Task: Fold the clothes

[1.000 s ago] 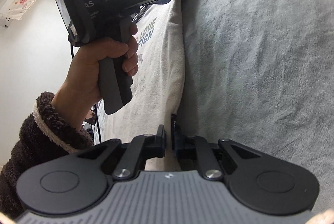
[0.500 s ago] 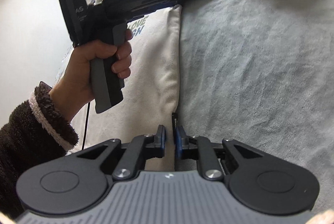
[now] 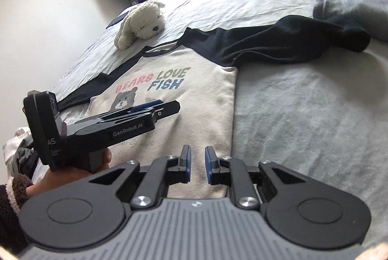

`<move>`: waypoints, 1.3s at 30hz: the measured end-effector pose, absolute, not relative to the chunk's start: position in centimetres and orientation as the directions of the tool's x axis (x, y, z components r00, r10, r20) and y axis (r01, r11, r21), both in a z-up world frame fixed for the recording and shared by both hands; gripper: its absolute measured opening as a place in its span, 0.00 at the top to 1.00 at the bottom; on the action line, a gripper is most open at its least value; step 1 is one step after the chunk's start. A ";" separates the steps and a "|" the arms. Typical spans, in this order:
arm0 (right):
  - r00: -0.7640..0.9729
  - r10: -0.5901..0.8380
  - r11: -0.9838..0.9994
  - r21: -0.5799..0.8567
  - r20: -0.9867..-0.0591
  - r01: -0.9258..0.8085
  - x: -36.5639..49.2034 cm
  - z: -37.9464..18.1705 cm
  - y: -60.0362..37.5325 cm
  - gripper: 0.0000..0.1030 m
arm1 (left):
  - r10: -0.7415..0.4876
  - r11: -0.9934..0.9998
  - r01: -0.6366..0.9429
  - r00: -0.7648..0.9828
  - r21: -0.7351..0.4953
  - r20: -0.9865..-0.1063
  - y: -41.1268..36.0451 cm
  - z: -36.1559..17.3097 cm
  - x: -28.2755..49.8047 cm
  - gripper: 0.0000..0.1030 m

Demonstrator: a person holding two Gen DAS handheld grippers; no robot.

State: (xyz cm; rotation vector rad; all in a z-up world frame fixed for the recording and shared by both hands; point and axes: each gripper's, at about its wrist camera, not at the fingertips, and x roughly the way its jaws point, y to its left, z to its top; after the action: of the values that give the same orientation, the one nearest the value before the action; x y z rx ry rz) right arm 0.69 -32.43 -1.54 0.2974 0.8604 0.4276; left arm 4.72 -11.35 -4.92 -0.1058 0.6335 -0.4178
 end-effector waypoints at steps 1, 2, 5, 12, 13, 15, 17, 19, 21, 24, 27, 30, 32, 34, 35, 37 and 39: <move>0.567 0.469 0.882 0.398 -0.677 -0.254 0.8 -1.7 -31.8 0.80 | -0.407 0.913 0.342 0.730 -0.222 -0.548 -10.7 -4.9 4.1 0.62; 0.559 0.461 0.887 0.378 -0.690 -0.265 0.9 -1.9 -31.1 0.78 | -0.403 0.915 0.339 0.733 -0.218 -0.548 -10.2 -4.9 3.5 0.61; 0.528 0.431 0.901 0.320 -0.732 -0.292 0.8 -2.5 -29.7 0.77 | -0.391 0.920 0.336 0.734 -0.204 -0.555 -8.5 -5.1 1.8 0.60; 0.483 0.396 0.911 0.267 -0.781 -0.315 -0.2 -3.1 -29.4 0.76 | -0.394 0.913 0.373 0.714 -0.162 -0.579 -4.7 -5.4 -2.3 0.60; 0.480 0.396 0.910 0.267 -0.783 -0.316 -0.5 -3.1 -29.6 0.76 | -0.399 0.910 0.383 0.711 -0.156 -0.579 -4.4 -5.4 -2.8 0.60; 0.474 0.392 0.910 0.258 -0.789 -0.324 -1.3 -3.1 -29.8 0.76 | -0.401 0.907 0.396 0.707 -0.144 -0.582 -4.0 -5.4 -3.9 0.59; 0.470 0.387 0.909 0.241 -0.793 -0.341 -2.4 -3.0 -30.0 0.76 | -0.413 0.905 0.392 0.708 -0.167 -0.573 -3.2 -5.5 -4.8 0.58; 0.473 0.381 0.906 0.218 -0.794 -0.364 -3.6 -2.9 -30.0 0.76 | -0.419 0.904 0.384 0.710 -0.187 -0.565 -2.7 -5.6 -5.5 0.58; 0.471 0.378 0.903 0.205 -0.798 -0.378 -4.9 -2.9 -30.1 0.76 | -0.420 0.904 0.383 0.710 -0.190 -0.565 -2.7 -5.4 -5.7 0.54; 0.465 0.377 0.898 0.195 -0.801 -0.393 -6.3 -2.8 -30.3 0.75 | -0.427 0.899 0.397 0.701 -0.184 -0.572 -3.5 -4.8 -5.6 0.46; 0.441 0.397 0.897 0.239 -0.805 -0.371 -6.3 -2.5 -30.9 0.73 | -0.433 0.894 0.411 0.691 -0.178 -0.579 -4.2 -4.2 -5.4 0.45; 0.442 0.438 0.892 0.318 -0.783 -0.320 -5.2 -2.1 -32.1 0.57 | -0.439 0.889 0.424 0.682 -0.173 -0.586 -4.9 -3.6 -5.2 0.45; 0.474 0.419 0.907 0.336 -0.775 -0.254 -4.1 -1.9 -33.0 0.55 | -0.443 0.885 0.433 0.675 -0.169 -0.590 -5.4 -3.2 -5.1 0.45; 0.502 0.401 0.915 0.356 -0.767 -0.189 -2.8 -1.7 -34.1 0.55 | -0.442 0.887 0.432 0.683 -0.167 -0.582 -5.6 -2.7 -4.3 0.45; 0.513 0.394 0.916 0.368 -0.762 -0.158 -2.1 -1.6 -34.8 0.54 | -0.441 0.887 0.431 0.687 -0.166 -0.578 -5.7 -2.5 -3.9 0.45; 0.537 0.380 0.915 0.392 -0.754 -0.097 -0.7 -1.3 -36.0 0.54 | -0.436 0.889 0.432 0.693 -0.154 -0.574 -6.0 -2.0 -3.1 0.45; 0.553 0.365 0.906 0.422 -0.749 -0.026 1.2 -0.8 -37.9 0.55 | -0.437 0.884 0.449 0.695 -0.130 -0.571 -6.6 -1.3 -2.2 0.45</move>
State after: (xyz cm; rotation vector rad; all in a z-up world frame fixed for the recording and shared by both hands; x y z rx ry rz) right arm 1.17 -37.94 -0.76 0.3874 0.9629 0.2379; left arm -2.20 -6.56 -1.29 0.0204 0.6314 -0.4941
